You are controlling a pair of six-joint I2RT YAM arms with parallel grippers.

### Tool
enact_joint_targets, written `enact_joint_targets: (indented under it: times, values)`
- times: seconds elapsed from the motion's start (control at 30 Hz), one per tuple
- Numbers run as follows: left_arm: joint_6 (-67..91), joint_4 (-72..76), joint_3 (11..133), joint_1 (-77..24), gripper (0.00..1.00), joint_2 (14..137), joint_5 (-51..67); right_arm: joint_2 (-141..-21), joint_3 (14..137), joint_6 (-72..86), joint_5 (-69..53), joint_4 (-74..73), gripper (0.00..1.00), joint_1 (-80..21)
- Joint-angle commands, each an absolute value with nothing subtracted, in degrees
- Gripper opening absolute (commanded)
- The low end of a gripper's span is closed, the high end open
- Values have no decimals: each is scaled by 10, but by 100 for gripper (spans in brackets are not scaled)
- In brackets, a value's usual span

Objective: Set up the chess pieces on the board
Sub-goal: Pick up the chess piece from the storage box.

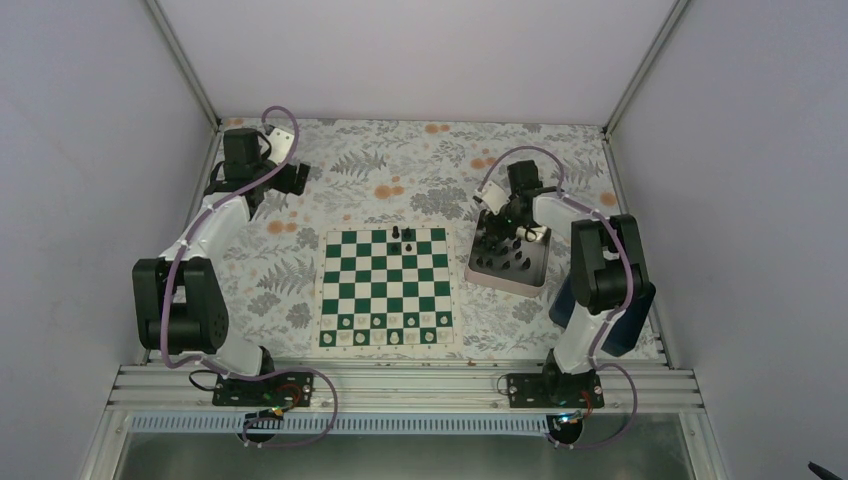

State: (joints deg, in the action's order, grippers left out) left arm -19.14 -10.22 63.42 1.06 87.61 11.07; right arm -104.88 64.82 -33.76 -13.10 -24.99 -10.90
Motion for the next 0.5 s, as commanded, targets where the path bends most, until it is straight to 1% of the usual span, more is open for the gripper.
enact_joint_targets:
  times: [0.0,0.2,0.37,0.47]
  values:
    - [-201,-94,626,10,100,881,110,-1062,661,-327,-114,-235,12,-117]
    - [-203,-93,625,10,100,881,111,-1054,661,-329,-109,-243,4,-117]
    - [-203,-92,622,10,100,879,110,-1027,676,-328,-119,-273,4,-118]
    - [-204,-94,622,10,100,877,112,-1010,699,-333,-120,-318,4,-122]
